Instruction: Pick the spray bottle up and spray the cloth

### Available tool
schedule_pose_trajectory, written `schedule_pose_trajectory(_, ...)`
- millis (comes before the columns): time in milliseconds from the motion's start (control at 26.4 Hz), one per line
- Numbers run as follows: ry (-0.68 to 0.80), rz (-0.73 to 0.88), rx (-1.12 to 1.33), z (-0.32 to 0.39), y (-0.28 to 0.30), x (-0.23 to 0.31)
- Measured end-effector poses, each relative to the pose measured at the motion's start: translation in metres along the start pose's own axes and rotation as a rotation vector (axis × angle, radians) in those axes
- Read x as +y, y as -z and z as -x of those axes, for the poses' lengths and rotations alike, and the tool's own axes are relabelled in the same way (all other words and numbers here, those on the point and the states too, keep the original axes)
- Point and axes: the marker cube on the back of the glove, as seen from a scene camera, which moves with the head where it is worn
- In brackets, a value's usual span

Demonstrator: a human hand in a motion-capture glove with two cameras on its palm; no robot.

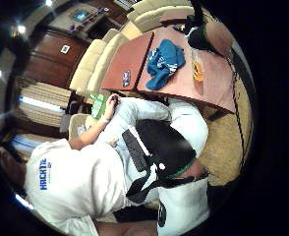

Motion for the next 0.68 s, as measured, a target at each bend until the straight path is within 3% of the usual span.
schedule_pose_trajectory(683,0.007,0.024,0.041,0.000,-0.003,-0.014)
